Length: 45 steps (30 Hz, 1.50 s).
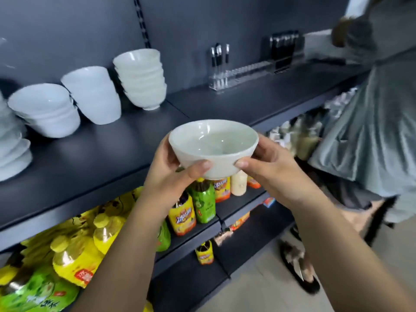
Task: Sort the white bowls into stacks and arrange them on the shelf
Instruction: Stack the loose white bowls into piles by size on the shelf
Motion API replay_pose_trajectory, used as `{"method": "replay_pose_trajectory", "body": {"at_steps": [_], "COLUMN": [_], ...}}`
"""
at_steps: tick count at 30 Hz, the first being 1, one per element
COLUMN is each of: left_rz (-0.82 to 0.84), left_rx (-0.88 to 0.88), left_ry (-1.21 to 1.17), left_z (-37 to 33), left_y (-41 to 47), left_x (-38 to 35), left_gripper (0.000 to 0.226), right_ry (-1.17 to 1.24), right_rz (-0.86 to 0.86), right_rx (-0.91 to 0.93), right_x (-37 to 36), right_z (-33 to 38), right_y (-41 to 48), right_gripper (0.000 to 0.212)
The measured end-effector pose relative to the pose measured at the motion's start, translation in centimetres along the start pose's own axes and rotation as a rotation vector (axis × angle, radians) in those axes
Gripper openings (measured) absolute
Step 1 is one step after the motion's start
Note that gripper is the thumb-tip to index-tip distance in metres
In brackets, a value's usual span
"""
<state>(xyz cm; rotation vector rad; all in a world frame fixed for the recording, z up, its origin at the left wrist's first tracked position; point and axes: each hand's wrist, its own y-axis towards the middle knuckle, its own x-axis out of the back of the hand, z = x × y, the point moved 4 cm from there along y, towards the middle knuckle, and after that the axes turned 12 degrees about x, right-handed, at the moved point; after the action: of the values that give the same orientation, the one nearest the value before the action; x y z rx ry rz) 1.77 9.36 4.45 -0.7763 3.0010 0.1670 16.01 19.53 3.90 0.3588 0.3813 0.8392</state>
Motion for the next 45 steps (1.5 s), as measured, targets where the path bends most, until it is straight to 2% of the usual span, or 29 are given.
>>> {"method": "replay_pose_trajectory", "body": {"at_steps": [4,8,10,12,14,18,22,28,32,37,45], "left_rz": [-0.187,-0.278,-0.296,-0.318,-0.336,-0.321,-0.365,-0.366,-0.347,-0.339,-0.324], "left_rx": [-0.026,-0.084,-0.106,-0.137,-0.157,-0.155,-0.142,-0.107,-0.088,-0.04,0.045], "left_ry": [0.024,0.149,0.218,0.277,0.33,0.422,0.47,0.377,0.297,0.311,0.346], "left_z": [-0.7,-2.6,-4.1,-5.9,-7.8,-10.4,-11.6,-11.4,-10.2,-9.1,-7.7], "left_y": [2.9,5.8,7.6,9.6,12.0,17.0,21.2,25.2,26.8,27.9,29.1], "left_x": [1.4,3.6,5.0,6.6,8.2,10.4,12.9,15.3,16.2,17.0,17.7], "left_gripper": [0.096,0.104,0.087,0.071,0.065,0.066,0.077,0.074,0.061,0.074,0.068], "right_ry": [0.012,0.06,0.016,-0.019,-0.044,-0.104,-0.161,-0.216,-0.225,-0.215,-0.177], "right_rz": [0.204,0.354,0.401,0.419,0.42,0.429,0.427,0.481,0.529,0.568,0.615], "right_rx": [-0.034,-0.002,0.028,0.071,0.119,0.182,0.222,0.203,0.174,0.155,0.049], "right_x": [0.2,-0.7,-1.3,-2.1,-2.8,-3.6,-4.4,-5.6,-5.7,-5.7,-5.5], "right_z": [-1.3,-2.0,-2.1,-2.0,-1.7,-1.7,-2.4,-4.6,-6.7,-8.6,-11.2], "right_y": [5.9,11.7,14.9,18.2,21.4,27.2,31.8,37.7,39.7,40.8,41.2], "right_gripper": [0.067,0.067,0.069,0.067,0.066,0.066,0.067,0.066,0.064,0.057,0.063]}}
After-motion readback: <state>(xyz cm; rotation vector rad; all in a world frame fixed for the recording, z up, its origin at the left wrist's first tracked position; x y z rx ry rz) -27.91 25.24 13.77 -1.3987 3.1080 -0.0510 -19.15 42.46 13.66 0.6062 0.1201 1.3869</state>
